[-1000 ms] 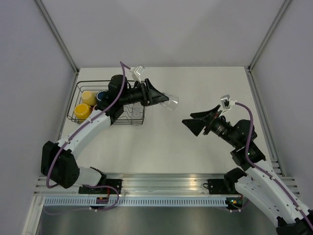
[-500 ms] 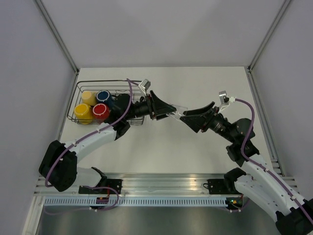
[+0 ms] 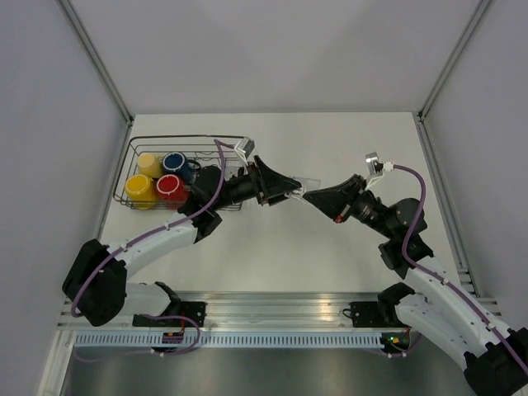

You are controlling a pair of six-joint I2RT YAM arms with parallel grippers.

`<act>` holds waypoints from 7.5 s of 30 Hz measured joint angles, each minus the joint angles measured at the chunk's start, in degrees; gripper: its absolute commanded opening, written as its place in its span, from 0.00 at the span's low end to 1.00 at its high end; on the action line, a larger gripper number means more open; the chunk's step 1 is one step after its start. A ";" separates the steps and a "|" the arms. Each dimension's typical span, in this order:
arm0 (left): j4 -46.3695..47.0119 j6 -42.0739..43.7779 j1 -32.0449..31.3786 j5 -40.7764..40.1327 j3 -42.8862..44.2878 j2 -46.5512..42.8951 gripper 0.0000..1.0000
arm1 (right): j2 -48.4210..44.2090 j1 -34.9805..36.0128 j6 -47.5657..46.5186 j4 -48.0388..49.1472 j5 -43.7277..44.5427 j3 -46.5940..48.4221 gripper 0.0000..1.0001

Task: Unload the cups from the dish rack

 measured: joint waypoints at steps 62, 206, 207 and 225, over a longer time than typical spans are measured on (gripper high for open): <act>-89.07 51.69 0.81 -54.58 18.60 -39.93 1.00 | 91.12 8.24 -41.38 -81.02 46.16 90.42 0.18; -56.65 49.77 13.60 -6.58 19.96 -14.43 0.02 | 7.02 7.65 -22.75 -29.99 14.19 14.27 0.74; -54.51 48.59 13.51 -4.02 18.29 -14.91 0.02 | 6.75 7.65 -22.03 -28.02 11.74 13.70 0.74; -22.99 31.52 7.58 19.54 6.84 -16.41 0.02 | 2.71 7.65 -11.76 -8.11 -9.99 11.76 0.39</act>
